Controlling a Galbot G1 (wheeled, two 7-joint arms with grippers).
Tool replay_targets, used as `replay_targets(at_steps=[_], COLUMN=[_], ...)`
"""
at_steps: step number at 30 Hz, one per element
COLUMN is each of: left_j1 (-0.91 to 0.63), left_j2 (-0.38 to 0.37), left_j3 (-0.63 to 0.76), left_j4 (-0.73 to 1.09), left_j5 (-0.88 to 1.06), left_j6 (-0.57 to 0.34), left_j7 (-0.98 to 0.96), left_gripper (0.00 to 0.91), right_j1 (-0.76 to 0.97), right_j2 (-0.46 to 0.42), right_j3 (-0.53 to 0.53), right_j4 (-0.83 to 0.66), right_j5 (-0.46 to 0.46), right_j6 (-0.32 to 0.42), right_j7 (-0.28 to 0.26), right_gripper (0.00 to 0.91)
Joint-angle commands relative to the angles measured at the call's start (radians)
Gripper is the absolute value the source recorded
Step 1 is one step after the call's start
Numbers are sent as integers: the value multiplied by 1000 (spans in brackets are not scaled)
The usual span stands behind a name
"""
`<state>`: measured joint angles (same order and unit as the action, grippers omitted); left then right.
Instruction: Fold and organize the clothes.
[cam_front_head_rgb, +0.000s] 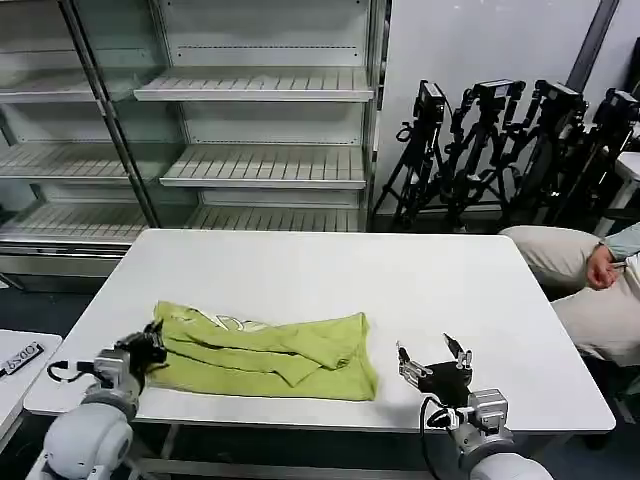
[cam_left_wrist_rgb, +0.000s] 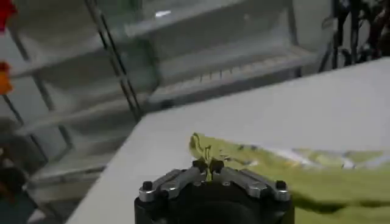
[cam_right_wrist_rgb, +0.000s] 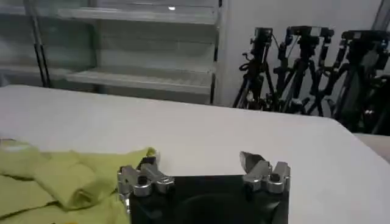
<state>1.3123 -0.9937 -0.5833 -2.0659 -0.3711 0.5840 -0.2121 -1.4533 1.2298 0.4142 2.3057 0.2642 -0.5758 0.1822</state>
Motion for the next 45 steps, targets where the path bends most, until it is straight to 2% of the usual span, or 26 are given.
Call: replay_targets(at_steps=[1, 6, 12, 20, 26, 27, 28, 33, 38, 40, 45], left_j1=[-16, -35, -93, -168, -180, -182, -185, -201, -219, -213, -127], left_j2=[-107, -215, -300, -359, -360, -359, -360, -377, -385, -365, -239], left_j3=[128, 382, 541, 622, 610, 609, 611, 617, 580, 526, 382], left_j4=[-241, -226, -152, -55, -28, -27, -23, -29, -118, -154, -139], left_j5=[145, 230, 239, 191, 147, 144, 144, 71, -38, -44, -23], left_j6=[-4, -5, -5, -4, -4, -4, -5, -8, -30, -29, -6], left_j7=[56, 35, 9, -3, -22, -22, -24, -20, -30, -31, -130], left_gripper=[0, 0, 0, 0, 10, 383, 907, 907, 907, 907, 907], right_j1=[-5, -15, -9, -15, -20, -20, -19, -14, -14, -11, 0], right_j2=[-1, -7, -4, -7, -3, -4, -5, -4, -1, -1, -3], right_j3=[12, 30, 28, 56, 65, 66, 67, 66, 64, 61, 58], right_j4=[7, 24, 26, 36, 36, 35, 33, 35, 28, 27, 23], right_j5=[-4, -9, -19, -18, -18, -18, -18, -18, -19, -19, -18], right_j6=[-1, -1, -2, -2, -2, -1, -1, -1, -1, -1, -1], right_j7=[2, 3, 6, 8, 10, 9, 9, 8, 8, 7, 3], right_gripper=[907, 907, 907, 907, 907, 907, 907, 907, 907, 907, 907])
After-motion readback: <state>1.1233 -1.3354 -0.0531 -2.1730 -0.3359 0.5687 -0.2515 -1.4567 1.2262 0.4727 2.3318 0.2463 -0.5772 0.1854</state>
